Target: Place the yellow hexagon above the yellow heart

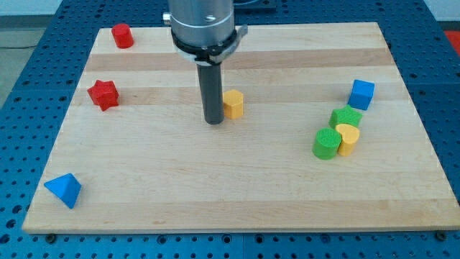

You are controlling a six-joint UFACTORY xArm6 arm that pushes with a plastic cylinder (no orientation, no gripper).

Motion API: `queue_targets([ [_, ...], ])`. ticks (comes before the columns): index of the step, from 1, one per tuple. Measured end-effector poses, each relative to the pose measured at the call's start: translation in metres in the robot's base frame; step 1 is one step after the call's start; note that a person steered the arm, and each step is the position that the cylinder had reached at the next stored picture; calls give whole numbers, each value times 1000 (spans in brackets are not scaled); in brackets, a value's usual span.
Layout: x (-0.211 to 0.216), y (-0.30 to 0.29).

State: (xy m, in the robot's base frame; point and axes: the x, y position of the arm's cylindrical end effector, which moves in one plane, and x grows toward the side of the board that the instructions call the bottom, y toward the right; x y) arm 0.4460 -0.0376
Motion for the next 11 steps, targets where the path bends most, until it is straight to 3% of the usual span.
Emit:
queue_targets([
  [1,-5,-10],
  [3,-55,-28],
  [4,-52,-4],
  [7,16,104],
  [10,18,138],
  [11,-2,138],
])
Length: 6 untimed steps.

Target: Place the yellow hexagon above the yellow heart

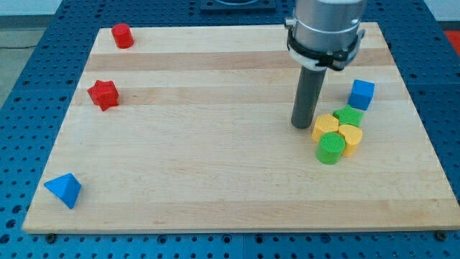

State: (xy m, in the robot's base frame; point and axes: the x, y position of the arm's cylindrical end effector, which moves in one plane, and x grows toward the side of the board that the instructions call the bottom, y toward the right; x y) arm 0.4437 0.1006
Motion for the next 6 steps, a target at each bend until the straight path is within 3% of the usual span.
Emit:
queue_targets([
  [2,-111,12],
  [3,-164,77],
  [4,-159,167],
  [5,-92,196],
  [6,-33,188],
])
